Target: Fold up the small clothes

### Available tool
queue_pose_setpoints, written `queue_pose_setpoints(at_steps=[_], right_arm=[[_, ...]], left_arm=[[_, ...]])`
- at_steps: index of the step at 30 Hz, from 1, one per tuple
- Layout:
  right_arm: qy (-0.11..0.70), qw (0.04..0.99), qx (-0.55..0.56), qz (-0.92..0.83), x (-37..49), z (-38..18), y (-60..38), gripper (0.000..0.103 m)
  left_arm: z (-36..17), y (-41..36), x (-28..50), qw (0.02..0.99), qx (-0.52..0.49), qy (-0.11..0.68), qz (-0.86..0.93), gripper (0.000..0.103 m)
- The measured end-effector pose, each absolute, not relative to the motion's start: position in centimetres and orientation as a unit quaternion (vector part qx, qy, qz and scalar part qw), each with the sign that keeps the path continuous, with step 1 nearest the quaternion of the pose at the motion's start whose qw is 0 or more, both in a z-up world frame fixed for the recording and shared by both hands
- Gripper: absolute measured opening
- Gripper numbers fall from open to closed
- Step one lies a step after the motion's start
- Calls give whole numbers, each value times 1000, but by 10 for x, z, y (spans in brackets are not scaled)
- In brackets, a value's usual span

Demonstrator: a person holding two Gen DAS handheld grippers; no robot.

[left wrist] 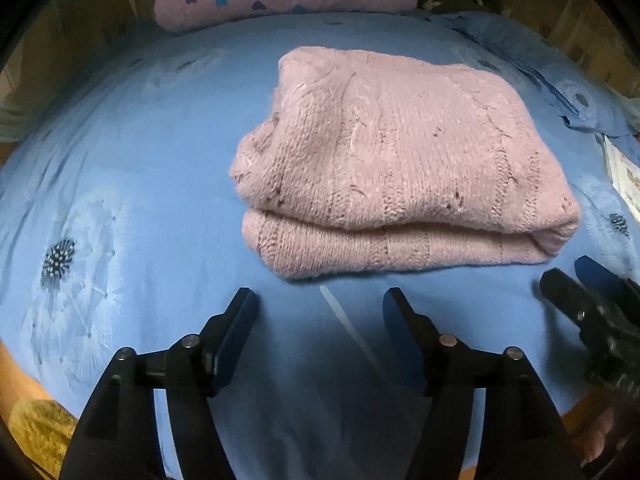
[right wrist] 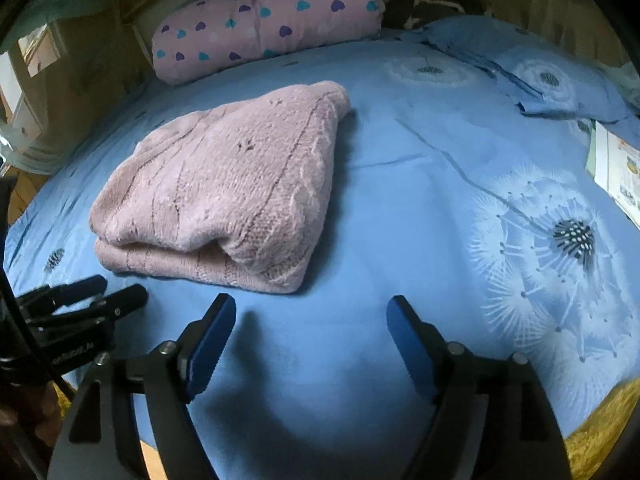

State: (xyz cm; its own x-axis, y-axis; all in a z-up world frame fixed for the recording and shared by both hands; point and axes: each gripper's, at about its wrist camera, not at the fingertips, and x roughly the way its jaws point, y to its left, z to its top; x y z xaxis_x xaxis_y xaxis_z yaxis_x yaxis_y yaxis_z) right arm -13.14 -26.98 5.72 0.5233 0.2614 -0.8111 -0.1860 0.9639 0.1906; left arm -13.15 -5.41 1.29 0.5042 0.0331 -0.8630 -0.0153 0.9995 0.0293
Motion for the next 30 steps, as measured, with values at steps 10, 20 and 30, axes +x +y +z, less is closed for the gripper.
queue_pose_setpoints(at_steps=[10,20,30], right_arm=[[460,879,-15,124,-136,52,-251,91],[460,879,-11,125,-135,52,-253,91],[460,879,-11,125,-135,51,-252,91]], left_arm=[[8,-56,-131,874,11,486,23,68],[7,-56,-130,876,10,482,25,68],[7,-54,-131,876,8,482,24,68]])
